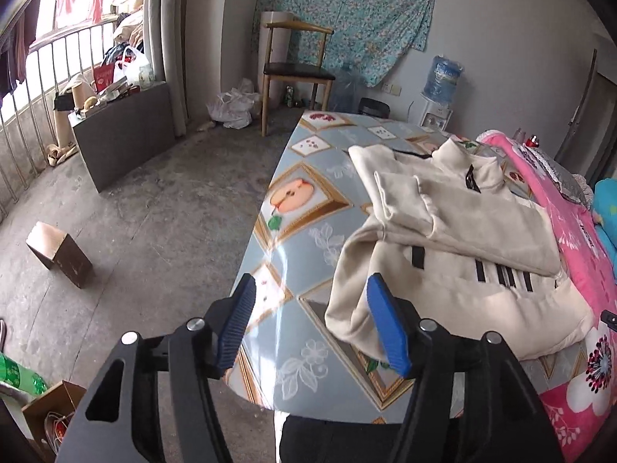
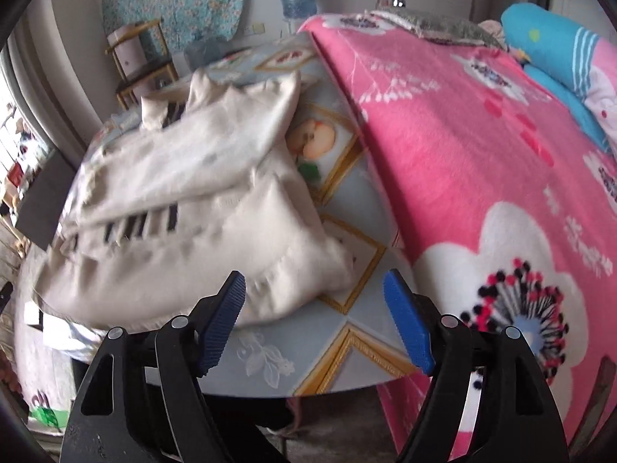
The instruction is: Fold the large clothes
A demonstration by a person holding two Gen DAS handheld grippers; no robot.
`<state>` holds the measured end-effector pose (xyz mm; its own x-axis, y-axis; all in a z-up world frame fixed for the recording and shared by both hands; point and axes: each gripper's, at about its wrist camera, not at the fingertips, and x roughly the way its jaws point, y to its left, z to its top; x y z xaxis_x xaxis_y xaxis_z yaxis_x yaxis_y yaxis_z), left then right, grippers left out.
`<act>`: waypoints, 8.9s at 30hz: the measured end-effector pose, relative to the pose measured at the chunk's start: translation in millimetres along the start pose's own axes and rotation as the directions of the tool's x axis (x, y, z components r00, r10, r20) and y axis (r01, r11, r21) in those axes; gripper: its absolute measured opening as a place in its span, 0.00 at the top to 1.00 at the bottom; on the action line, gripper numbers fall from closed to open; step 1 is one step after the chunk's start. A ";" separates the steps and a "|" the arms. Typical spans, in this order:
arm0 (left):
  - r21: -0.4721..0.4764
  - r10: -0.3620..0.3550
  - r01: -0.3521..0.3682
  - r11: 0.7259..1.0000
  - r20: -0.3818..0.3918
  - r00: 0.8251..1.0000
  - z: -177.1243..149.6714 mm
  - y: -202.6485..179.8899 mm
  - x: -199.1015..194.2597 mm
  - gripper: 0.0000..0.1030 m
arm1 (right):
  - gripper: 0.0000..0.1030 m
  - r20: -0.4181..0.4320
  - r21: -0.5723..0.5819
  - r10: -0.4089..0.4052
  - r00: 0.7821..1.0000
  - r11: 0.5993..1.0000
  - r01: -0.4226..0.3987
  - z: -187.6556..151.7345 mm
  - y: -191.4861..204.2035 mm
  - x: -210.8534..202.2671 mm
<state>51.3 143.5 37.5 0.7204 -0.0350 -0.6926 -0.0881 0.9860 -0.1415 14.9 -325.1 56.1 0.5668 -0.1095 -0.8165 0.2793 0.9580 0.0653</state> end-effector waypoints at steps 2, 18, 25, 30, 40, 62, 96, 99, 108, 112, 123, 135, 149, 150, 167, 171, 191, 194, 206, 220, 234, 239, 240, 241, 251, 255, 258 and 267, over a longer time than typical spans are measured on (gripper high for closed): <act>0.025 -0.019 0.018 1.000 0.032 0.999 22.4 -5.4 0.4 0.39 | 0.28 0.052 0.018 0.049 0.997 0.999 -0.050 21.6 0.0 -10.5; 0.003 -0.407 0.423 0.906 -0.263 0.874 211.2 -166.6 208.8 0.29 | 0.25 -0.122 0.018 0.484 0.866 0.874 -0.486 250.1 124.6 157.7; -0.080 -0.381 0.378 0.922 -0.359 0.852 246.9 -220.0 326.1 0.29 | 0.36 -0.215 -0.059 0.326 0.920 0.936 -0.346 312.0 172.9 250.7; -0.069 -0.399 0.403 0.912 -0.375 0.837 247.4 -241.5 357.7 0.59 | 0.82 -0.310 -0.058 0.340 0.888 0.925 -0.375 307.9 176.1 286.3; 0.335 -0.397 0.516 0.789 -0.364 0.843 211.3 -258.8 292.4 0.92 | 0.89 -0.288 -0.433 0.371 0.883 0.772 -0.465 251.4 179.8 225.9; -0.038 -0.519 0.563 0.826 -0.442 0.732 200.5 -184.0 283.6 0.50 | 0.86 -0.311 -0.661 0.157 0.937 0.673 -0.332 195.5 191.4 242.2; 0.188 -0.351 0.474 0.860 -0.457 0.817 176.2 -230.4 308.3 0.90 | 0.87 -0.504 0.006 0.402 0.764 0.887 -0.462 232.2 155.0 270.9; 0.317 -0.288 0.436 0.842 -0.420 0.861 174.4 -245.0 308.0 0.90 | 0.88 -0.439 -0.252 0.244 0.864 0.890 -0.380 234.0 179.1 258.4; 0.387 -0.262 0.432 0.815 -0.417 0.870 166.7 -248.4 321.8 0.90 | 0.88 -0.279 -0.566 0.086 0.956 0.790 -0.236 219.0 208.7 258.8; 0.409 -0.276 0.452 0.793 -0.420 0.865 158.9 -242.1 311.9 0.90 | 0.84 -0.313 -0.508 0.157 0.937 0.806 -0.305 215.0 191.5 256.0; 0.440 -0.248 0.430 0.789 -0.411 0.877 156.9 -247.1 310.3 0.88 | 0.64 -0.100 -0.348 0.140 0.985 0.923 -0.166 238.7 163.6 195.6; 0.254 -0.313 0.416 0.873 -0.361 0.878 183.8 -210.2 300.2 0.78 | 0.95 -0.350 -0.367 0.312 0.883 0.822 -0.436 205.5 254.7 252.4; 0.163 -0.400 0.541 0.825 -0.508 0.763 164.9 -241.5 305.2 0.78 | 0.94 -0.324 -0.372 0.328 0.887 0.818 -0.439 197.7 248.7 252.2; 0.176 -0.384 0.529 0.830 -0.507 0.772 160.2 -242.8 308.8 0.81 | 0.94 -0.327 -0.376 0.325 0.887 0.817 -0.438 197.1 247.3 250.9; 0.298 -0.331 0.492 0.818 -0.456 0.826 153.8 -246.3 305.3 0.84 | 0.82 -0.290 -0.236 0.349 0.891 0.876 -0.420 216.9 174.7 220.9; 0.291 -0.327 0.485 0.825 -0.455 0.829 153.6 -247.6 305.8 0.84 | 0.82 -0.281 -0.230 0.323 0.904 0.891 -0.390 218.4 175.8 227.1; 0.341 -0.284 0.371 0.863 -0.278 0.917 119.7 -153.3 109.2 0.26 | 0.17 -0.019 -0.289 0.357 0.934 0.892 -0.347 146.1 151.6 35.7; 0.272 -0.276 0.334 0.902 -0.230 0.933 94.4 -117.6 76.7 0.25 | 0.16 -0.015 -0.272 0.375 0.927 0.890 -0.365 113.3 149.1 15.6; 0.073 -0.202 0.216 0.974 -0.165 0.965 10.2 -43.0 57.7 0.24 | 0.16 -0.194 -0.298 0.422 0.885 0.835 -0.463 25.3 214.5 37.3; 0.205 -0.147 0.188 0.961 -0.198 0.969 -0.1 -60.5 89.4 0.62 | 0.40 -0.364 -0.458 0.400 0.841 0.710 -0.536 2.0 278.8 63.4; 0.233 -0.038 0.099 0.967 -0.253 0.967 -3.9 -65.1 101.1 0.65 | 0.42 -0.368 -0.464 0.338 0.866 0.741 -0.486 -1.0 278.2 70.2; 0.259 0.003 0.065 0.964 -0.251 0.968 -7.2 -70.0 101.4 0.65 | 0.36 -0.385 -0.464 0.318 0.866 0.744 -0.480 -6.2 280.2 75.0; 0.260 0.008 0.060 0.964 -0.251 0.968 -7.5 -70.3 101.6 0.65 | 0.36 -0.385 -0.463 0.318 0.866 0.745 -0.479 -7.0 280.1 75.6; 0.262 0.011 0.057 0.964 -0.251 0.968 -7.7 -70.6 102.1 0.65 | 0.36 -0.386 -0.461 0.318 0.866 0.747 -0.480 -7.6 279.9 76.4; 0.277 0.030 0.043 0.960 -0.254 0.967 -7.6 -74.8 104.7 0.64 | 0.37 -0.382 -0.449 0.321 0.867 0.755 -0.478 -6.4 279.4 76.4; 0.284 0.036 0.039 0.958 -0.252 0.967 -7.8 -75.8 104.8 0.64 | 0.41 -0.376 -0.466 0.303 0.876 0.755 -0.461 -7.3 281.1 75.7; 0.288 0.038 0.037 0.957 -0.251 0.967 -7.7 -76.4 105.0 0.64 | 0.44 -0.368 -0.486 0.288 0.884 0.751 -0.447 -8.0 282.4 74.1; 0.289 0.031 0.042 0.956 -0.245 0.969 -8.8 -76.4 104.6 0.64 | 0.68 -0.352 -0.551 0.223 0.909 0.736 -0.393 -11.9 283.8 72.3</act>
<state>127.4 63.1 -30.3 0.5269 -0.0431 -0.8488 0.1453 0.9886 0.0400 125.9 -58.0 8.8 0.3049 0.2070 -0.9296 -0.4450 0.8940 0.0531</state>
